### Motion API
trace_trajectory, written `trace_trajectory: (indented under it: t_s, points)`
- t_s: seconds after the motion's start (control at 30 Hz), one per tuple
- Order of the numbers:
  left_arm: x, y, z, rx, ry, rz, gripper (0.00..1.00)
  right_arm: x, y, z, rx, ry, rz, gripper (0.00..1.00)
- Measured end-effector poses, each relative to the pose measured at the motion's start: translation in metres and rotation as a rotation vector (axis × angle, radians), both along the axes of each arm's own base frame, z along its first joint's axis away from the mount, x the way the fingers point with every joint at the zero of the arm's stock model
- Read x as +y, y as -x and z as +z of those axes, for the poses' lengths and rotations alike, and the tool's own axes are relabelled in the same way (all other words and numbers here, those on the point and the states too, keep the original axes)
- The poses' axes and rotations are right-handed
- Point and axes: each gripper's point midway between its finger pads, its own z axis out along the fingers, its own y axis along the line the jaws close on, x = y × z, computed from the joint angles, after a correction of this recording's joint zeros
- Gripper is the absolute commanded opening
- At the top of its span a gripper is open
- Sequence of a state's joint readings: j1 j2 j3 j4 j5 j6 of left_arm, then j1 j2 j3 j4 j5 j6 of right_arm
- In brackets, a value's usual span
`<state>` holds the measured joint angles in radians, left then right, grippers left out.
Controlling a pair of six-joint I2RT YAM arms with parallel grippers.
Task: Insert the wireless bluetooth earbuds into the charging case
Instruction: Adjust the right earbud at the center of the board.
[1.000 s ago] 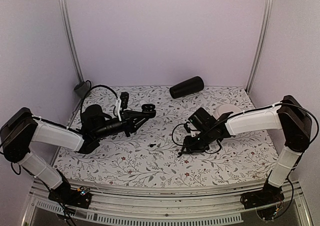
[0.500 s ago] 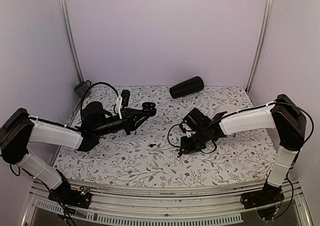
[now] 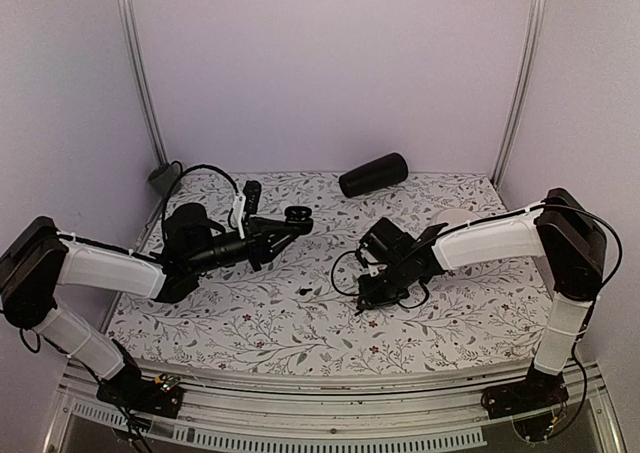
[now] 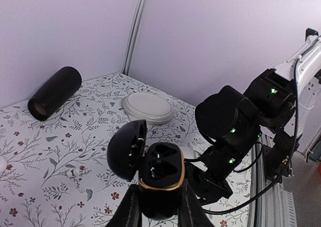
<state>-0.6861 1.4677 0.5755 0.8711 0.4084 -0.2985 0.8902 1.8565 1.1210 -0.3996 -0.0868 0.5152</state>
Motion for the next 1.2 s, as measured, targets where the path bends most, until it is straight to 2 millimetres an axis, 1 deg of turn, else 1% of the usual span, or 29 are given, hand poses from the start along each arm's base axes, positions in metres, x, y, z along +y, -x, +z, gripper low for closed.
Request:
trace_trajectory:
  t_s: [0.17, 0.7, 0.8, 1.0, 1.1, 1.2]
  points:
    - [-0.001, -0.001, 0.004, -0.006, 0.005, -0.003, 0.0, 0.002, 0.0, 0.001, -0.003, -0.002, 0.002, 0.26]
    - [-0.003, 0.002, 0.005, -0.006, 0.006, -0.026, 0.0, 0.007, 0.001, -0.003, 0.0, 0.001, 0.008, 0.24]
    - [-0.003, 0.002, 0.005, -0.007, 0.007, -0.026, 0.0, 0.007, 0.002, -0.006, 0.004, 0.009, 0.011, 0.24]
    - [-0.004, 0.002, 0.003, -0.002, 0.004, -0.028, 0.0, 0.014, 0.001, -0.005, -0.012, 0.02, 0.019, 0.22]
    - [-0.004, 0.002, 0.002, -0.001, 0.003, -0.029, 0.0, 0.015, 0.002, -0.005, -0.016, 0.029, 0.021, 0.21]
    - [-0.005, 0.002, 0.001, 0.002, 0.001, -0.029, 0.0, 0.013, 0.001, -0.008, -0.019, 0.048, 0.017, 0.22]
